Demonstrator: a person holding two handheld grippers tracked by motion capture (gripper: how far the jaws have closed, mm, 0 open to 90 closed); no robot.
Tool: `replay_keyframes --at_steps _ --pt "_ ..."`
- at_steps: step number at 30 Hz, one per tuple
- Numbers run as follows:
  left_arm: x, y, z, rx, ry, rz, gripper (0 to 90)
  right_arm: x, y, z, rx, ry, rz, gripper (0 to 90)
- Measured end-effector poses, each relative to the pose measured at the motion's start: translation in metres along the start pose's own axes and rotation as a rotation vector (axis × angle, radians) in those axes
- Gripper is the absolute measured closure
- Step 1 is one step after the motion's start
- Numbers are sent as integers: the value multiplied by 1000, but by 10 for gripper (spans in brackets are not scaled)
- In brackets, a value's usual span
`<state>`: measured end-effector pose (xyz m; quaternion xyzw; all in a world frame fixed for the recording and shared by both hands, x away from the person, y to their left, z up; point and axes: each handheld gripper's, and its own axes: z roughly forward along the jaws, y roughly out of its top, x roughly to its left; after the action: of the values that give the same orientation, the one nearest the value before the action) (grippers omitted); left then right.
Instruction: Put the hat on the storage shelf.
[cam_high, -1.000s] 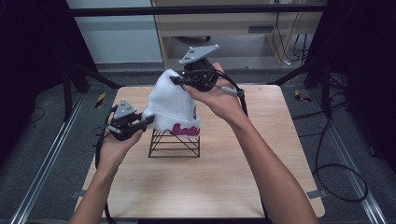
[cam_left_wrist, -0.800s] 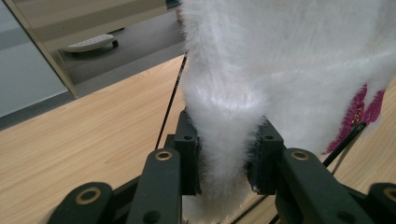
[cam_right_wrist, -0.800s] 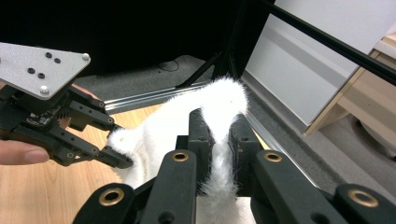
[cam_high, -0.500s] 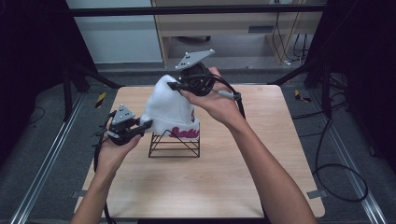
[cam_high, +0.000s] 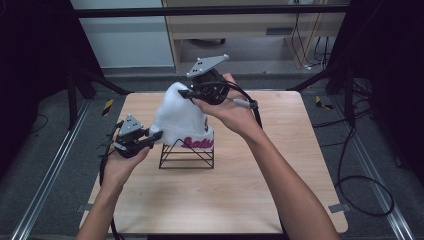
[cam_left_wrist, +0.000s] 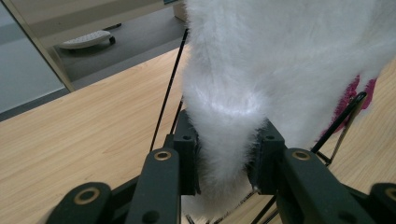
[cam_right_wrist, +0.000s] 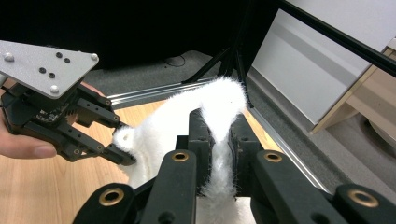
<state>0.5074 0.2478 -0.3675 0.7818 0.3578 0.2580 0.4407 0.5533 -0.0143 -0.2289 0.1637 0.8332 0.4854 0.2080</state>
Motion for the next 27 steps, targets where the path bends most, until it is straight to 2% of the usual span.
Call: replay_keyframes --at_steps 13,27 --pt "-2 -9 3 13 -5 0 678 5 -7 1 15 13 -6 824" --pt "-3 -26 8 29 -17 -8 675 14 -19 6 39 35 -7 824"
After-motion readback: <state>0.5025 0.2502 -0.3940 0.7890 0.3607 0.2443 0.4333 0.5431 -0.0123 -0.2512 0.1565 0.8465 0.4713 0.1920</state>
